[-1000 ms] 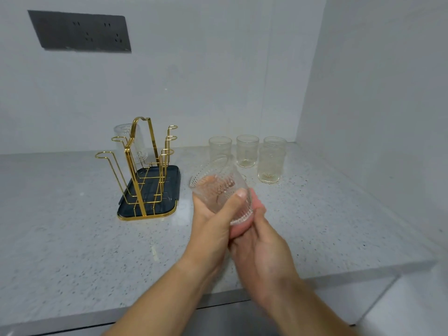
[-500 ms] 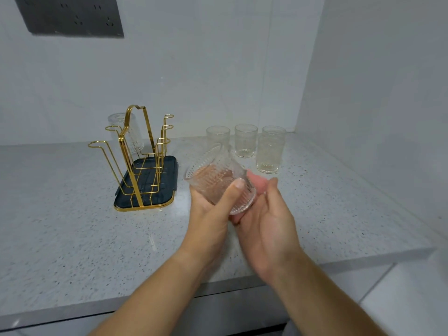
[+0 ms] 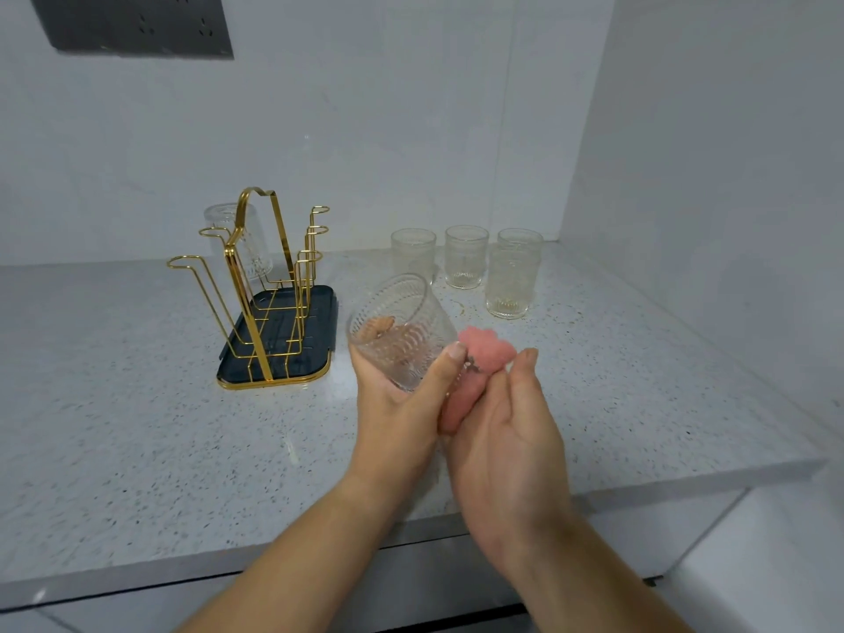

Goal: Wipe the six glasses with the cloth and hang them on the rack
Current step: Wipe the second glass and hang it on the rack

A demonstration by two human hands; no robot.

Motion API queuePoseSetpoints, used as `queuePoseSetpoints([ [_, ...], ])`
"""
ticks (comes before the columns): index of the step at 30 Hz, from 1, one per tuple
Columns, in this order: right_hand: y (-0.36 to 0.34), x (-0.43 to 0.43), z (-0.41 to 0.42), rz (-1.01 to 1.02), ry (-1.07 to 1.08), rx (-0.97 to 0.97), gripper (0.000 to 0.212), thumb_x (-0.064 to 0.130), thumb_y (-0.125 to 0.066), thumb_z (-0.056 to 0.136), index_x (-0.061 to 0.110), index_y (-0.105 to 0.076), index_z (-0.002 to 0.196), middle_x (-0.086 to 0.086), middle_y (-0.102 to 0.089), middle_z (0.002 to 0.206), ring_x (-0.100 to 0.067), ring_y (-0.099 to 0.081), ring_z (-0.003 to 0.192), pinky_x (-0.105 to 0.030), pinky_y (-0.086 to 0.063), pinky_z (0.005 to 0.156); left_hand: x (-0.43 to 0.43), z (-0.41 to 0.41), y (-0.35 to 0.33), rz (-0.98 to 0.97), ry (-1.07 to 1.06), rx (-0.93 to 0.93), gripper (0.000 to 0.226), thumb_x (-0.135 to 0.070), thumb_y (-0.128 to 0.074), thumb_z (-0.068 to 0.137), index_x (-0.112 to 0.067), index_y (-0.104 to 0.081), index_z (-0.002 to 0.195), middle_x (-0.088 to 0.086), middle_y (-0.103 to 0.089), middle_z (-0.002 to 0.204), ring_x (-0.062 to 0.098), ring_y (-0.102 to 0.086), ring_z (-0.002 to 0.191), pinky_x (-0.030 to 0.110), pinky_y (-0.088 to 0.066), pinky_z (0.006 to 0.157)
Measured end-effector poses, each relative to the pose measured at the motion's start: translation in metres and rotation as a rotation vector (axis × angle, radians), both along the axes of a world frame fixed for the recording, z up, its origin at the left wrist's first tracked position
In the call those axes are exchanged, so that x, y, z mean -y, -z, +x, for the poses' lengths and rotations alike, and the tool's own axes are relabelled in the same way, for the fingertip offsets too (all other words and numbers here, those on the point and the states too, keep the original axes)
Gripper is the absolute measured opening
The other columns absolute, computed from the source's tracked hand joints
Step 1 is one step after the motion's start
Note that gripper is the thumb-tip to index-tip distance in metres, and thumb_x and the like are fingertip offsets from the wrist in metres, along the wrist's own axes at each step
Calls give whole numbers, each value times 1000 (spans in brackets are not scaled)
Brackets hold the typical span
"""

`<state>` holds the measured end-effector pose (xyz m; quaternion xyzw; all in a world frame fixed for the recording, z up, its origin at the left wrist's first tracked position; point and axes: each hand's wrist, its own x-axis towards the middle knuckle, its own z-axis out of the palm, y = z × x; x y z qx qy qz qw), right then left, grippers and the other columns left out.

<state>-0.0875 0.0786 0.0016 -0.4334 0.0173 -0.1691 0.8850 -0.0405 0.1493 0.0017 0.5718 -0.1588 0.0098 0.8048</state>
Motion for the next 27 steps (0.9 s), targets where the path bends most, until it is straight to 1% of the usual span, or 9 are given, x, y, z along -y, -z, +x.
queuePoseSetpoints([
  [4, -6, 28, 18, 120, -40, -70, 74, 64, -17, 103, 13, -53, 145, -13, -64, 141, -28, -56, 136, -46, -29, 124, 4, -9, 1, -102, 79, -82, 65, -21, -80, 81, -20, -47, 137, -1, -76, 125, 14, -70, 121, 26, -57, 101],
  [8, -4, 33, 27, 226, -184, -112, 81, 67, -17, 101, 8, -49, 147, -23, -62, 139, -38, -57, 133, -52, -29, 122, 9, -12, 0, -178, 158, -132, 63, -18, -74, 81, -14, -48, 138, 10, -76, 123, 23, -73, 117, 31, -59, 98],
  [11, 5, 28, 26, 244, -216, -132, 80, 66, -19, 101, 8, -45, 150, -22, -60, 143, -35, -54, 137, -47, -27, 124, 10, -7, 0, -152, 157, -122, 58, -20, -74, 81, -13, -47, 131, 12, -79, 112, 27, -76, 109, 37, -61, 95],
  [14, 10, 21, 21, 224, -251, -134, 79, 64, -15, 103, 9, -45, 150, -17, -61, 144, -29, -54, 138, -42, -25, 125, 6, -1, -3, -121, 162, -128, 62, -17, -78, 82, -19, -45, 134, 7, -79, 113, 25, -77, 107, 39, -62, 91],
  [18, 11, 29, 15, 222, -314, -159, 83, 69, -14, 99, 13, -39, 154, -15, -56, 149, -29, -48, 143, -45, -19, 127, 1, 4, -5, 11, 122, -9, 48, 2, -69, 93, -20, -43, 126, -16, -80, 90, 0, -76, 90, 17, -58, 76],
  [21, 8, 35, 8, 208, -350, -150, 85, 69, -16, 99, 7, -43, 151, -20, -53, 150, -34, -47, 144, -51, -22, 126, -5, 15, -3, 141, 15, 59, 55, -15, -83, 87, -32, -45, 124, -19, -75, 108, -2, -71, 107, 24, -56, 91],
  [23, 5, 37, 5, 205, -314, -134, 74, 63, -21, 103, 12, -64, 134, -21, -60, 143, -35, -56, 136, -53, -33, 119, -6, 21, 2, 179, 1, 58, 61, -26, -89, 81, -36, -46, 123, -9, -71, 120, 5, -70, 114, 31, -56, 97],
  [25, 5, 42, 7, 132, -175, -137, 59, 52, -29, 107, 16, -76, 112, -18, -69, 131, -34, -66, 122, -55, -44, 109, -5, 21, 7, 200, 7, 65, 63, -26, -89, 77, -35, -46, 122, -3, -68, 123, 6, -69, 114, 32, -57, 96],
  [27, 3, 53, 11, -53, 37, -202, 43, 43, -41, 106, 15, -72, 118, -14, -73, 122, -30, -71, 113, -57, -51, 104, -6, 19, 14, 212, 36, 67, 64, -22, -90, 79, -35, -47, 125, -3, -68, 126, 6, -68, 116, 30, -56, 97],
])
